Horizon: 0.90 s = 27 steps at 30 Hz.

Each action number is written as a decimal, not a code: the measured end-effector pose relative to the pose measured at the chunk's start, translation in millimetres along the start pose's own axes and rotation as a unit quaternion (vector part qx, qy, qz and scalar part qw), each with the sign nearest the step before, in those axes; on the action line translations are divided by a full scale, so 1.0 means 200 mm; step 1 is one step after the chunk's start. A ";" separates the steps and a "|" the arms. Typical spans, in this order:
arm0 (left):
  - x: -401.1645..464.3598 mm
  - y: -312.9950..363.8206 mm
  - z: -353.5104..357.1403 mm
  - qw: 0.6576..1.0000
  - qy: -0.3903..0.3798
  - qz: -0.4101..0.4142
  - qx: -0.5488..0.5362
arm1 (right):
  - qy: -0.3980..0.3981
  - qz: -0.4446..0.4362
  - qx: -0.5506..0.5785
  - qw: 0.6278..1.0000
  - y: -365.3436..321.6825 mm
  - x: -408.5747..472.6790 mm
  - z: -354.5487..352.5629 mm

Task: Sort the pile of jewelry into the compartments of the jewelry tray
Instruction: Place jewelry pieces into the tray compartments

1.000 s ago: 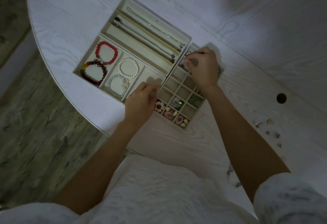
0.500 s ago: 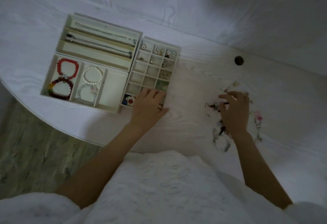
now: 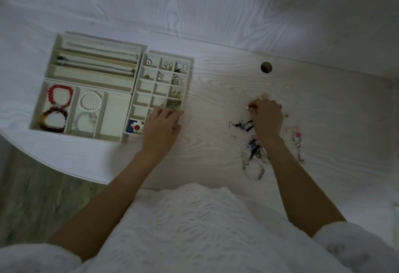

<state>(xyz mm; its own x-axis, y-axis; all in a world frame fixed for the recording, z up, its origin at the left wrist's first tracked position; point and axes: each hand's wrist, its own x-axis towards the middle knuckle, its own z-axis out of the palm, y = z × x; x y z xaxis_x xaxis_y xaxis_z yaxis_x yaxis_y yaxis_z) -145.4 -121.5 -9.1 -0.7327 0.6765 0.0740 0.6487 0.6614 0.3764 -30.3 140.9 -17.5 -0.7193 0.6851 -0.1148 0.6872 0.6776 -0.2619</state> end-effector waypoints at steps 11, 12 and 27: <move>0.01 0.01 0.00 1.000 -0.007 -0.014 -0.002 | -0.054 -0.009 0.119 0.991 -0.10 -0.10 0.07; 0.01 0.01 0.00 1.000 -0.009 -0.014 -0.003 | -0.055 -0.011 0.117 0.992 -0.10 -0.09 0.07; -0.02 -0.04 -0.02 0.998 0.020 -0.004 -0.066 | -0.030 -0.064 0.177 0.982 -0.28 -0.07 -0.08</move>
<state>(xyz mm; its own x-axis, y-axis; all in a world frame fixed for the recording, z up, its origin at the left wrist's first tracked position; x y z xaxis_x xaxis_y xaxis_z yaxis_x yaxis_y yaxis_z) -149.1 -130.4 -8.1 -0.7466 0.6567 0.1061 0.6124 0.6163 0.4951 -57.5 97.8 13.6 -0.8097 0.5760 -0.1124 0.5194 0.6143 -0.5940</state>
